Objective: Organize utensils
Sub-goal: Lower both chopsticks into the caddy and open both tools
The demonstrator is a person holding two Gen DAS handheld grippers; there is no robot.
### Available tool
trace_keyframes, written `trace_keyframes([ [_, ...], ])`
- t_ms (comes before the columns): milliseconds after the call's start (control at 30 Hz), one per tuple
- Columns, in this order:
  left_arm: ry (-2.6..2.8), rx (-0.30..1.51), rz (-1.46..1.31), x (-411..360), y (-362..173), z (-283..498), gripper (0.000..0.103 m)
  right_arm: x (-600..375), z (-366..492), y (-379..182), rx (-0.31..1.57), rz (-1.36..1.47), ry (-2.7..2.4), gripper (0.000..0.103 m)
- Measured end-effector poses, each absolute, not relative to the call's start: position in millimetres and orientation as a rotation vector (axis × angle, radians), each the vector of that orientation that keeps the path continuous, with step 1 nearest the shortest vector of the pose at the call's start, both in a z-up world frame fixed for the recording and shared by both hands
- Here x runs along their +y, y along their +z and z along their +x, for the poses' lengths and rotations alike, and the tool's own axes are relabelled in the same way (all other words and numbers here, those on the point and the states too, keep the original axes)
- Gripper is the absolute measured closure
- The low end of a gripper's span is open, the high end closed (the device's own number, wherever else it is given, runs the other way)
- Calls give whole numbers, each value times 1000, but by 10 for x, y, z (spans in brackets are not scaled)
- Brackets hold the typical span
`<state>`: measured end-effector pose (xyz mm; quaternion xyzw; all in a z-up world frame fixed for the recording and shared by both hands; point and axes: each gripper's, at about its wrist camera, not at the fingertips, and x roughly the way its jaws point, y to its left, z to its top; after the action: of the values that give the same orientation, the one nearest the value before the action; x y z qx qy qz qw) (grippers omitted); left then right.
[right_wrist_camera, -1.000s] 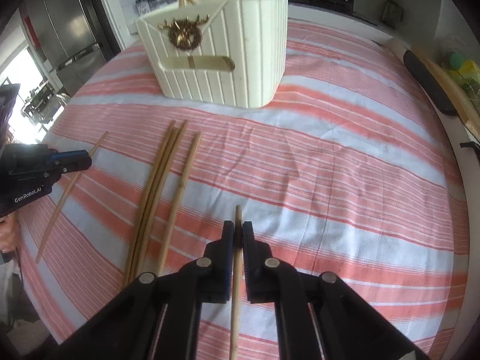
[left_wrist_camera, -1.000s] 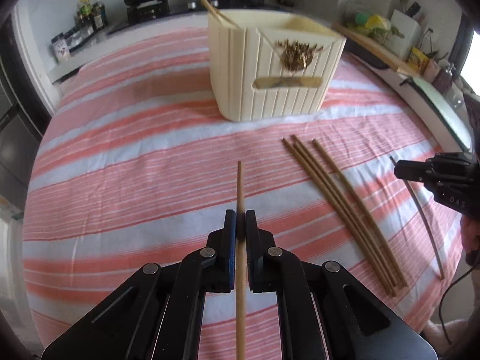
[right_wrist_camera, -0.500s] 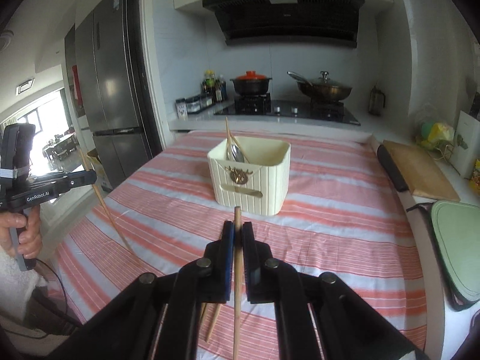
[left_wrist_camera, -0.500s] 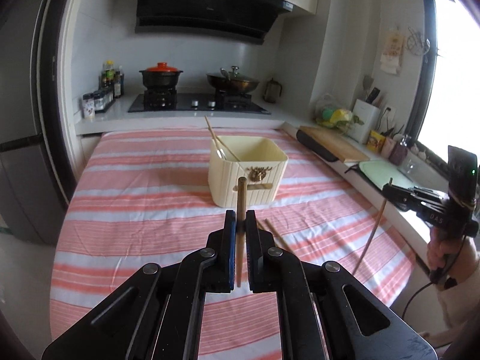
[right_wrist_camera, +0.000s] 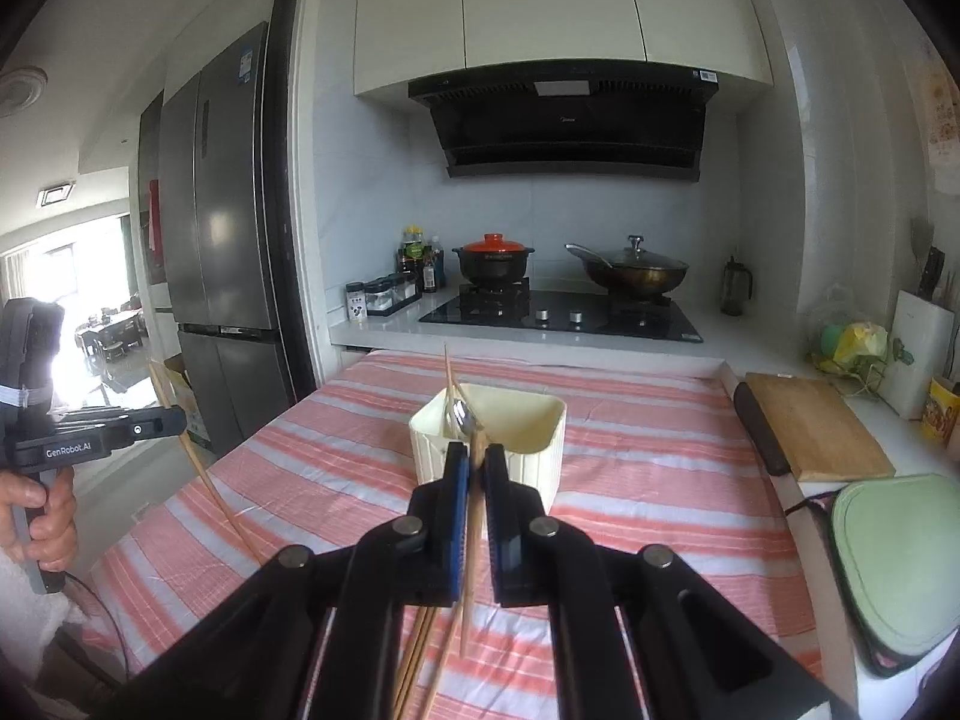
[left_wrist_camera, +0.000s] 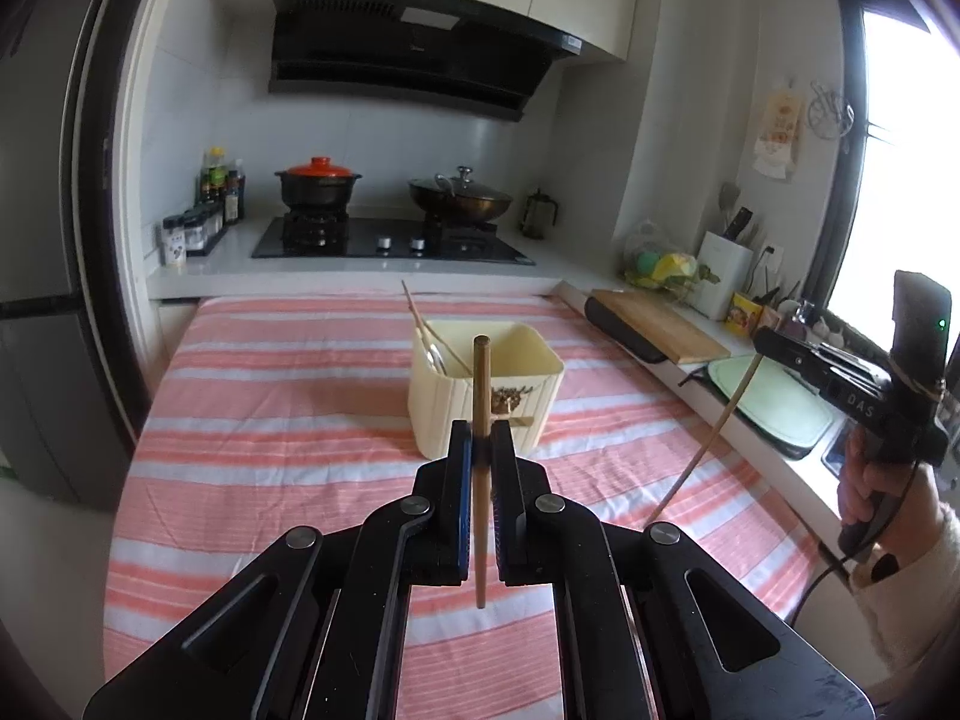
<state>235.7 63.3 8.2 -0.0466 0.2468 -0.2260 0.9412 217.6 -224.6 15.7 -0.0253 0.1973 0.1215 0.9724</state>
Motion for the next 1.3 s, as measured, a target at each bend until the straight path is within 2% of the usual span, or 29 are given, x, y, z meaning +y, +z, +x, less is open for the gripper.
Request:
trace_keyframes([
  [333,-408,299,-90,480,878,2924,99,-2331,2912,722,333,-96,207,97],
  [433,-371,224,-53,294,987,3192,99,-2323,3153,902,272,-88,198,97],
  [533,-362,222,-53,121,945,3516,99,-2285,3389,998,223,-74,197,97],
  [767,-377,383,-71,-208,507,4228,99,-2116,4036,741,223,-60,238,97],
  [967,-400,621,-52,-392,-67,4732,99,-1905,4661,220,460,-106,325,97],
  [1167,-396,742,-108,-409,-374,5014,98,-1716,5068,-152,631,-109,365,97],
  [1233,-367,760,-127,-351,-334,4997,88,-1672,5177,-185,668,-79,359,94],
  [1267,-363,759,-136,-310,-289,4944,76,-1664,5189,-186,685,-64,356,89],
  [1300,-360,749,-139,-246,-216,4853,62,-1687,5174,-122,693,-38,348,72],
])
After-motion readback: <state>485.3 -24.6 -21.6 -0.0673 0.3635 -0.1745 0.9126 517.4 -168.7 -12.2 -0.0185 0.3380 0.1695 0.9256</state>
